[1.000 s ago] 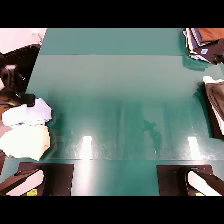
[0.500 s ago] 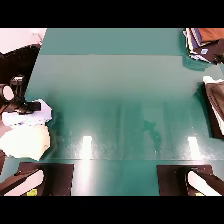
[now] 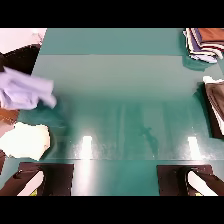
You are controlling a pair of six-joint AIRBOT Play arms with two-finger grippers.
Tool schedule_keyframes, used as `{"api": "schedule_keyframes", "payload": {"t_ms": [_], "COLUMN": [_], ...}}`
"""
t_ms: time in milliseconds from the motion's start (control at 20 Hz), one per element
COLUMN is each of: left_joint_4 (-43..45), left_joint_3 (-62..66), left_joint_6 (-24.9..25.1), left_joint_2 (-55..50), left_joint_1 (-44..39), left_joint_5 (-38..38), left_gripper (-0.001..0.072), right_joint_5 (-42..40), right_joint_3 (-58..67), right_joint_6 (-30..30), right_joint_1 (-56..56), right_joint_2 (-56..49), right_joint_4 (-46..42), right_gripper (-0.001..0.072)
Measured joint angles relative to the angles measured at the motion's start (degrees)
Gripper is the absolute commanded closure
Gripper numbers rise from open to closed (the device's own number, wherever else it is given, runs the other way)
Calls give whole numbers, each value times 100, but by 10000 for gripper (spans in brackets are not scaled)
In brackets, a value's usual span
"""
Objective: Fold the shirts.
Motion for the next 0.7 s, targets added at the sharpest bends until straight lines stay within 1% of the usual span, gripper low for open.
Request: {"api": "schedule_keyframes", "payload": {"t_ms": [150,300,400,550,600,650,700], "left_joint_4": [-94,-111,-188,-452,-562,-658,-732], "left_joint_3": [977,1360,1473,1550,1563,1572,1580], "left_joint_6": [70,101,111,151,225,323,433], "left_joint_2": [149,55,-216,-927,-1222,-1497,-1755], "left_joint_1": [-804,-1727,-2411,-3547,-3936,-4271,-4564], "left_joint_5": [-155,-289,-396,-472,-457,-380,-282], "left_gripper": [686,686,685,682,616,276,116], "right_joint_5": [-138,-210,-227,-247,-245,-240,-238], "right_joint_3": [404,564,610,643,649,651,656], "right_joint_6": [0,2,2,2,2,2,2], "right_joint_1": [-2,-15,-15,-17,-17,-17,-17], "right_joint_2": [35,46,48,52,52,52,52], "right_joint_4": [4,2,0,-2,0,0,0], "right_gripper": [701,701,700,701,701,701,701]}}
